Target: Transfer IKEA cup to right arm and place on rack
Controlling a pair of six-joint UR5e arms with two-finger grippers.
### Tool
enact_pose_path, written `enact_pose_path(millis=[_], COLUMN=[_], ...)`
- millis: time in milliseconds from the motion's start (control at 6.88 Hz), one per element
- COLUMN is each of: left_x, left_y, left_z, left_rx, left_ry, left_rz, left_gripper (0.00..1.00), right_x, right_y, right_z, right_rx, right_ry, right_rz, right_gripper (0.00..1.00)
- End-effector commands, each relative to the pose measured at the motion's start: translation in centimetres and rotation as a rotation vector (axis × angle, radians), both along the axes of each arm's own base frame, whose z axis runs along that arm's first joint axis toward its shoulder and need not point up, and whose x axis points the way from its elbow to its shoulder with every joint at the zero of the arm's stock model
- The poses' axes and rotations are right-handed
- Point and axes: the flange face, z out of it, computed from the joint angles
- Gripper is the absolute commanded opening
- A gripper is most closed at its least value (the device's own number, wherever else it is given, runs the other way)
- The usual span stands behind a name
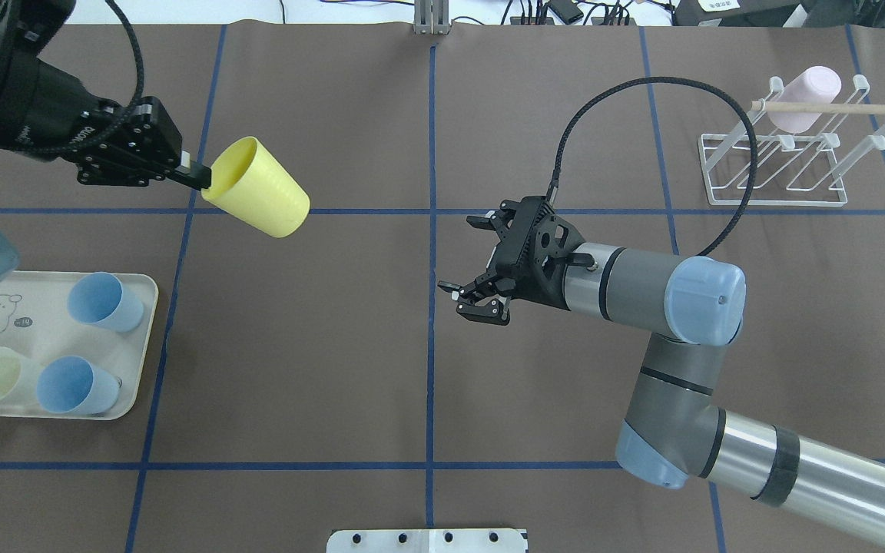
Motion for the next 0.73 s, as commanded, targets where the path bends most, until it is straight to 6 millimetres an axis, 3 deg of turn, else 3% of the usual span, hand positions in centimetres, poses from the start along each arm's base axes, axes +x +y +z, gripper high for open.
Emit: enact_pose_path(millis=[0, 581], left_x=[4.9, 10.9], left_y=[0.3, 2.9], left_z=[-2.5, -4.3], left_rx=[-0.007, -0.049], left_ry=[0.043, 0.115], left_rz=[0.001, -0.058], left_gripper=[0.0, 0.0], right_x=[-0.7, -0.9], right_y=[1.3, 1.5], right_z=[-0.7, -1.8], right_rx=[0.0, -0.042], right_ry=[-0.049, -0.089], right_rz=[-0.003, -0.017], right_gripper=[0.98, 0.98])
